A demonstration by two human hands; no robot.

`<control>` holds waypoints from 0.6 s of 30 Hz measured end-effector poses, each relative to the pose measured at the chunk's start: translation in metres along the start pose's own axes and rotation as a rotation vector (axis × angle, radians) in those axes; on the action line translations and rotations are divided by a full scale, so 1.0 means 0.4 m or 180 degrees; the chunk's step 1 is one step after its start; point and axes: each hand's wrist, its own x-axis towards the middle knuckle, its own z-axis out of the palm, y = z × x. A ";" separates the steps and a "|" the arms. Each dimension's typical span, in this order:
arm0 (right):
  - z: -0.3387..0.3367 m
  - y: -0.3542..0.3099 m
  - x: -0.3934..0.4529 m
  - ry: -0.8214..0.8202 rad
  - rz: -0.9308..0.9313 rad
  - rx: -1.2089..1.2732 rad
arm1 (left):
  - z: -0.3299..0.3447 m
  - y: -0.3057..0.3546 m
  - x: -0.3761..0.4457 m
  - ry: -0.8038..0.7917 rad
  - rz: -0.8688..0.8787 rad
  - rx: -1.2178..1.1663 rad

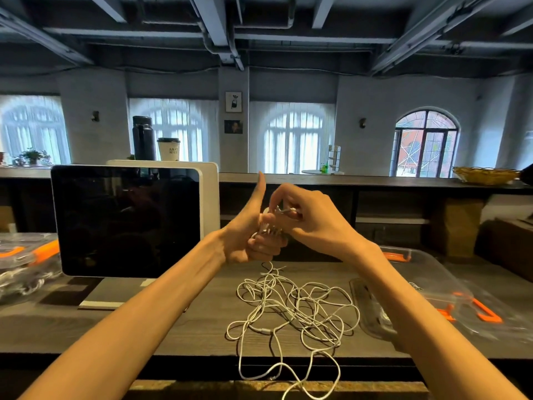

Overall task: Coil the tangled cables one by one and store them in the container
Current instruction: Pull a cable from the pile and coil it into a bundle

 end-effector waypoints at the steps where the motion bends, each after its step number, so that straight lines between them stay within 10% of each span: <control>1: -0.004 0.003 -0.002 -0.0025 0.0009 0.0040 | 0.005 0.002 -0.004 -0.0216 -0.0035 -0.0067; 18: -0.039 0.003 0.001 -0.0938 0.0054 -0.0714 | 0.047 0.000 -0.020 0.0210 -0.0556 0.2236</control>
